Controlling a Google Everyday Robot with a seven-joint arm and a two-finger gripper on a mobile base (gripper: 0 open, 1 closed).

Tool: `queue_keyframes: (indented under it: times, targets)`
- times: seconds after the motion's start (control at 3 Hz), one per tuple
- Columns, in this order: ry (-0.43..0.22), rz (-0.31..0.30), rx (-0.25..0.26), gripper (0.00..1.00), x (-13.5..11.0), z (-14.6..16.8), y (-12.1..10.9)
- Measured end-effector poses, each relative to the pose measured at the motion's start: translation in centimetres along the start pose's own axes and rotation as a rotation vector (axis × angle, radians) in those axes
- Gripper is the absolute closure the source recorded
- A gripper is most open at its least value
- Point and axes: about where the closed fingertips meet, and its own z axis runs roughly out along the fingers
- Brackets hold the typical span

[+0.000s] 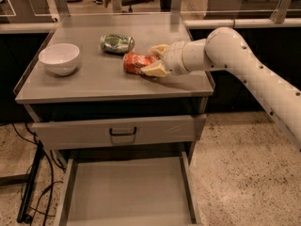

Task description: Pick coke can from middle drawer and place on counter

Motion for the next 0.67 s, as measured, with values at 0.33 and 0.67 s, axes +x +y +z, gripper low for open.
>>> queue_keyframes:
  times: [0.33, 0.67]
  targets:
    - [0.000, 0.000, 0.000, 0.16, 0.00, 0.00, 0.00]
    - [0.000, 0.000, 0.000, 0.00, 0.00, 0.01, 0.00]
